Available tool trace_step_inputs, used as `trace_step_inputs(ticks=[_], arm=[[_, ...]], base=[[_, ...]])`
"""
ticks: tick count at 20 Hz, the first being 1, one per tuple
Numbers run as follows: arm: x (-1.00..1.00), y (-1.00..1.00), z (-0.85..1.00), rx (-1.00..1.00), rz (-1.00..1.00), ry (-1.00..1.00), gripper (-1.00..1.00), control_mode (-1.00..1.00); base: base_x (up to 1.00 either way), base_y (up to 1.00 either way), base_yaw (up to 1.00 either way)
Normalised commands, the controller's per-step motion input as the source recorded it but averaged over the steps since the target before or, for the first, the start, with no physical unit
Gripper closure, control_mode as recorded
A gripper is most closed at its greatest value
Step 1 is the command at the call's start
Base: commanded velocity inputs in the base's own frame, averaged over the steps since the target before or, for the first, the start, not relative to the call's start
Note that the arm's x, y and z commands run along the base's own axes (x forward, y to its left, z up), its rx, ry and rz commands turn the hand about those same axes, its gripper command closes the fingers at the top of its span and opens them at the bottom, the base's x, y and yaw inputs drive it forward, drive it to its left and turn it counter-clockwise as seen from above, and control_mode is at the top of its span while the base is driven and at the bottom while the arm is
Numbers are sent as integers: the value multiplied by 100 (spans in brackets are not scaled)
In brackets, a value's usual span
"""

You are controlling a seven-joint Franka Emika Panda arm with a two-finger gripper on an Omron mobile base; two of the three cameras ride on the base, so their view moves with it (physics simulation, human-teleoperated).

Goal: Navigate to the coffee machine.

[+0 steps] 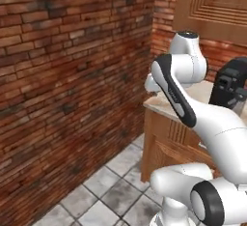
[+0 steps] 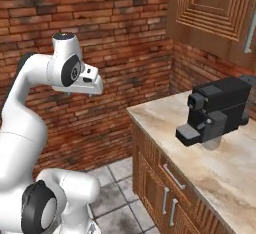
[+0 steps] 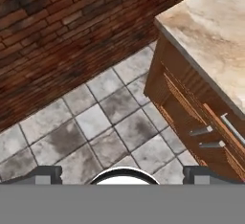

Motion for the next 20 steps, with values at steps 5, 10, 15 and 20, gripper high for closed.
trace_step_inputs(ticks=[5, 10, 15, 20], arm=[[0, 0, 0, 0, 0, 0, -100, 100], [0, 0, 0, 0, 0, 0, -100, 100], [0, 0, 0, 0, 0, 0, -100, 100], [0, 0, 0, 0, 0, 0, -100, 100]], base=[[40, 26, -68], [24, 13, -71], [65, 29, -62], [85, 54, -42]])
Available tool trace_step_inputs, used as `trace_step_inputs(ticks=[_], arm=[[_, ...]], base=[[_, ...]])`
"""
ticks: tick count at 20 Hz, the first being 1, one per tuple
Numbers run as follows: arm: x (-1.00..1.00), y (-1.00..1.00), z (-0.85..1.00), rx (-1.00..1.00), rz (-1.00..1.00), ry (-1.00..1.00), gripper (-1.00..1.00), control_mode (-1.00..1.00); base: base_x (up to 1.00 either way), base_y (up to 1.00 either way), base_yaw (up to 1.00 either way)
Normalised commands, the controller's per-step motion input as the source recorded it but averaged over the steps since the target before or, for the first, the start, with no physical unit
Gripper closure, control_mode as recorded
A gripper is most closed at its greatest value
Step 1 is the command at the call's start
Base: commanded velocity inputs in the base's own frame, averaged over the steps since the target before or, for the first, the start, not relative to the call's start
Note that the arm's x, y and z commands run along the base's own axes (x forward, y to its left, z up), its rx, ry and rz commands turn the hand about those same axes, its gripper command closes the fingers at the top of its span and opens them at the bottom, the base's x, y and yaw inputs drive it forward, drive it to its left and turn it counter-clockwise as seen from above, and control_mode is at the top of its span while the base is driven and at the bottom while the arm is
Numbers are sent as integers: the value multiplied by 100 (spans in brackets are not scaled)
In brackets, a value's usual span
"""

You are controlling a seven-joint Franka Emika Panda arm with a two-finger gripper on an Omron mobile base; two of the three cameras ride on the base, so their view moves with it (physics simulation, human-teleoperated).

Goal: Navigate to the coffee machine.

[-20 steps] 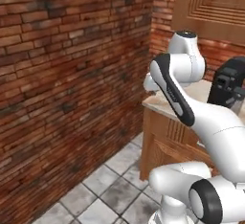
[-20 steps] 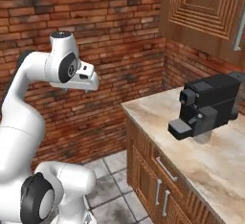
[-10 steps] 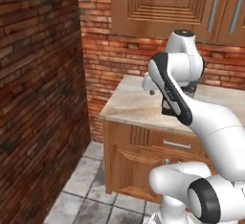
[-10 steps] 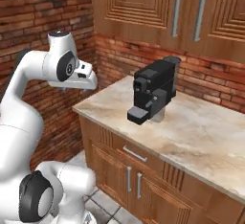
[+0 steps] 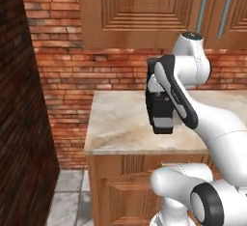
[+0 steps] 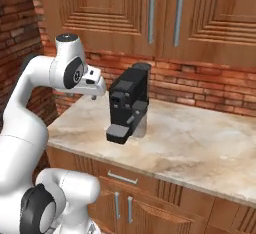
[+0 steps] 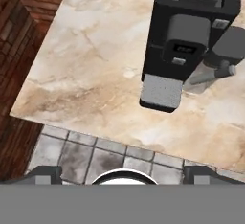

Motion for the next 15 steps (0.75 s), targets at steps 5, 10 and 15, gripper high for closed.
trace_step_inputs(ticks=[5, 10, 15], arm=[[0, 0, 0, 0, 0, 0, -100, 100], [0, 0, 0, 0, 0, 0, -100, 100], [0, 0, 0, 0, 0, 0, -100, 100]], base=[[77, 57, -21], [94, 31, -24], [100, 19, -22]])
